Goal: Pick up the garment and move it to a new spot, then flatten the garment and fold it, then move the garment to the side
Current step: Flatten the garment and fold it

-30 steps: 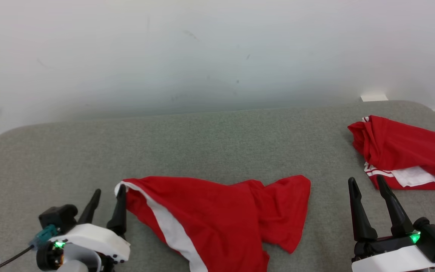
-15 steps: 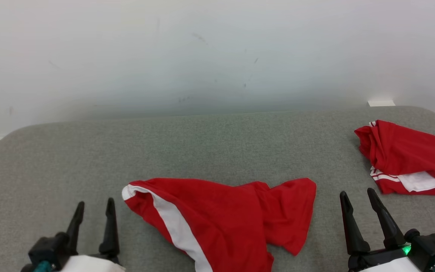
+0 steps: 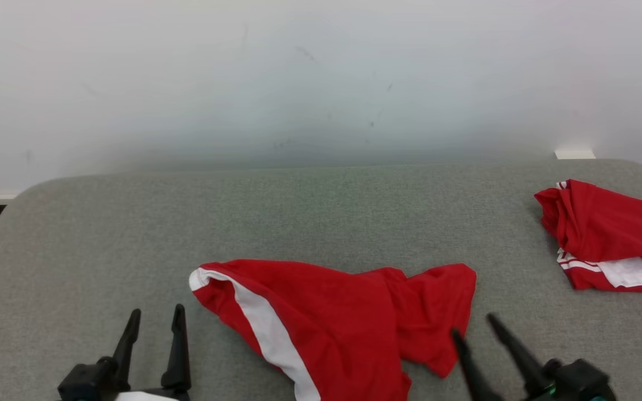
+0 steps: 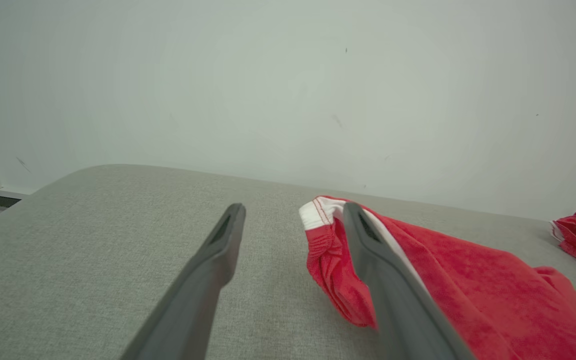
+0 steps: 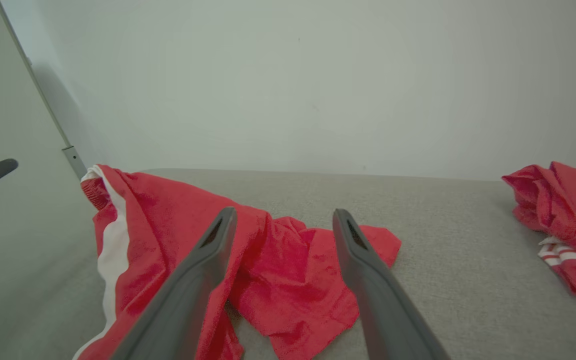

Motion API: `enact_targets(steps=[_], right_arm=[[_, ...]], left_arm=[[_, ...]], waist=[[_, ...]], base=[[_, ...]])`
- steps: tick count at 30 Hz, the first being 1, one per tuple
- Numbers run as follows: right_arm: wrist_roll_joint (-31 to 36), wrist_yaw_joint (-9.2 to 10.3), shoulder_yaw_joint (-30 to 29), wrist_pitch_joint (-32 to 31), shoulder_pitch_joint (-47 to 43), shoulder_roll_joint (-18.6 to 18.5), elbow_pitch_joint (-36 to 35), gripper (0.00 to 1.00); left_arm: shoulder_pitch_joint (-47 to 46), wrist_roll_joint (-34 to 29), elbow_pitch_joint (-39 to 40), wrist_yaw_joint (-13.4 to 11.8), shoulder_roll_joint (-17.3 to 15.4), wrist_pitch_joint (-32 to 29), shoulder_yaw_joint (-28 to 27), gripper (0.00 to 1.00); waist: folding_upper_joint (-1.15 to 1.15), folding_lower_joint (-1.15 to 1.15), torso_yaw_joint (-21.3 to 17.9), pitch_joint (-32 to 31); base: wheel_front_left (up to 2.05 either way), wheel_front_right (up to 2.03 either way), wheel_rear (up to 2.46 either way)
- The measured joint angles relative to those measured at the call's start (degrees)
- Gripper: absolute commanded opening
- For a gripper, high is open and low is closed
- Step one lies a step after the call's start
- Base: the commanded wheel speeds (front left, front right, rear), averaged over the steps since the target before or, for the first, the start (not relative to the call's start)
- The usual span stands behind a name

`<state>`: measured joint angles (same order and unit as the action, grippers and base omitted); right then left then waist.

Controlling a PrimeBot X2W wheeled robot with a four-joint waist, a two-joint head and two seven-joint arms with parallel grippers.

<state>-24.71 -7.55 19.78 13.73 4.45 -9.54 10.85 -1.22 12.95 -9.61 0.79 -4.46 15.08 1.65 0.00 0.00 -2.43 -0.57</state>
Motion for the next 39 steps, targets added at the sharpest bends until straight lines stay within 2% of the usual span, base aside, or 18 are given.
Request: enact_targets(steps=[5, 9, 11, 17, 18, 19, 20, 21, 22, 27, 32, 39], right_arm=[[-5.06, 0.0, 11.56, -5.19, 0.01, -4.76, 1.7, 1.0], [-9.38, 0.0, 18.84, -8.93, 0.15, -5.9, 3.23, 1.0], [-9.53, 0.0, 21.14, -10.23, 0.68, -6.68, 5.17, 1.0], [-11.45, 0.01, 23.69, -9.55, 4.07, -5.12, 11.48, 1.0], [-12.25, 0.01, 24.24, -9.47, 4.53, -4.77, 12.29, 0.97], [-12.9, 0.01, 24.8, -9.34, 4.93, -4.58, 13.13, 0.63], [-13.04, 0.01, 25.33, -9.16, 5.35, -4.47, 13.92, 0.44], [-13.05, 0.0, 25.9, -9.12, 5.91, -4.56, 14.85, 0.29], [-13.21, 0.0, 26.27, -9.03, 6.4, -4.75, 15.56, 0.0], [-14.97, 0.0, 27.33, -6.91, 8.45, -5.61, 16.92, 0.0], [-17.77, 0.0, 27.49, -5.47, 10.11, -7.83, 14.93, 0.0], [-19.27, -0.01, 25.97, -8.02, 15.14, -15.99, 10.63, 0.0]], left_arm=[[-0.12, -0.68, -0.87, 1.07, 0.65, 0.0, -0.6, 1.0], [-0.79, -0.87, -1.12, 1.56, 1.13, 0.0, -0.88, 1.0], [-0.97, -0.88, -1.15, 1.69, 1.23, 0.0, -1.05, 1.0], [-1.28, -0.87, -1.37, 1.8, 1.55, 0.0, -1.23, 1.0], [-1.29, -0.87, -1.41, 1.86, 1.56, 0.0, -1.27, 1.0], [-1.3, -0.87, -1.47, 1.96, 1.57, 0.0, -1.34, 1.0], [-1.33, -0.87, -1.55, 1.97, 1.58, 0.0, -1.29, 1.0], [-1.37, -0.87, -1.63, 2.0, 1.59, 0.0, -1.32, 1.0], [-1.37, -0.87, -1.69, 2.03, 1.6, 0.0, -1.34, 1.0], [-1.44, -0.69, -1.82, 1.99, 1.62, 0.0, -1.16, 1.0], [-1.44, -0.43, -1.81, 1.43, 1.64, 0.0, -0.63, 1.0], [-1.77, -0.43, -1.72, 1.43, 1.65, 0.0, 0.03, 1.0]], waist=[[0.0, 0.0, 1.08, 0.35], [0.0, 0.0, 2.59, 0.77], [0.0, 0.0, 3.49, 1.06], [0.0, 0.0, 6.19, 1.84], [0.0, 0.0, 6.6, 1.9], [0.0, 0.0, 6.98, 1.96], [0.0, 0.0, 7.33, 2.02], [0.0, 0.0, 7.67, 2.06], [0.0, 0.0, 7.93, 2.09], [0.0, 0.0, 8.43, 2.06], [0.0, 0.0, 8.5, 2.01], [0.0, 0.0, 8.33, 2.91]], base=[[0.0, 0.0, 0.0], [0.0, 0.0, 0.0], [0.0, 0.0, 0.0], [0.0, 0.0, 0.0], [0.0, 0.0, 0.0], [0.0, 0.0, 0.0], [0.0, 0.0, 0.0], [0.0, 0.0, 0.0], [0.0, 0.0, 0.0], [0.0, 0.0, 0.0], [0.0, 0.0, 0.0], [0.0, 0.0, 0.0]])
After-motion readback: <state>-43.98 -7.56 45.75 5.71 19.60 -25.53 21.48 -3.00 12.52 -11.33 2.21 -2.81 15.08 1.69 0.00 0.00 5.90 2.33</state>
